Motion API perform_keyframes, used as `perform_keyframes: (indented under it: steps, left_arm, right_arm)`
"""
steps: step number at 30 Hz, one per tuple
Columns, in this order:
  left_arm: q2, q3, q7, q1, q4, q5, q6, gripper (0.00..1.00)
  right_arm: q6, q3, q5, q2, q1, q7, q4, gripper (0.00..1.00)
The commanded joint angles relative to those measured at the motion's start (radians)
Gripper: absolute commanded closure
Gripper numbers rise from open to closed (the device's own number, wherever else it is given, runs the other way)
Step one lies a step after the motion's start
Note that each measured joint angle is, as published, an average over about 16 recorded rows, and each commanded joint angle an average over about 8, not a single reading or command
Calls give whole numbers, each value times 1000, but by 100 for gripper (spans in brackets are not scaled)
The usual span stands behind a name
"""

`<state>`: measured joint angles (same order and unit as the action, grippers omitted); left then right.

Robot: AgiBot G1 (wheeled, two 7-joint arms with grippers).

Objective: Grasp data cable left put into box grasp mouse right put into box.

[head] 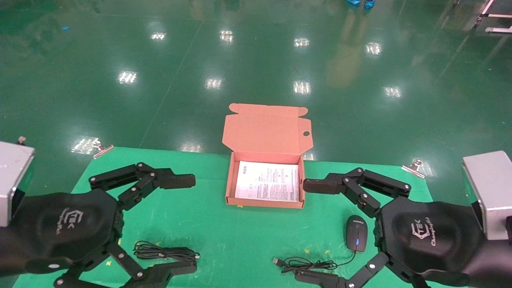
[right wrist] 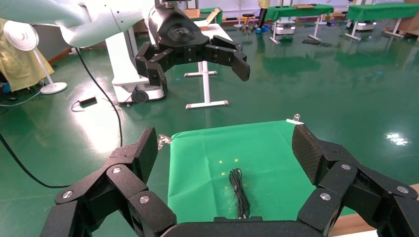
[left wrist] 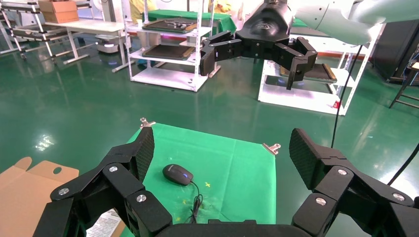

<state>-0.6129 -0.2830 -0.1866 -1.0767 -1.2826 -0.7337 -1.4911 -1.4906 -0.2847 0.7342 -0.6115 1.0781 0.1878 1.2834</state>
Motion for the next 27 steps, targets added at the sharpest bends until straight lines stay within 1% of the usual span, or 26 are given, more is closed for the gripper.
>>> perform_keyframes:
  steps: [1, 27]
  left_arm:
    - [0, 0, 0, 0, 0, 0, 0, 0]
    - [0, 0, 0, 0, 0, 0, -1, 0]
  right_arm:
    - [0, 0, 0, 0, 0, 0, 0, 0]
    - [-1, 1, 0, 0, 0, 0, 0, 0]
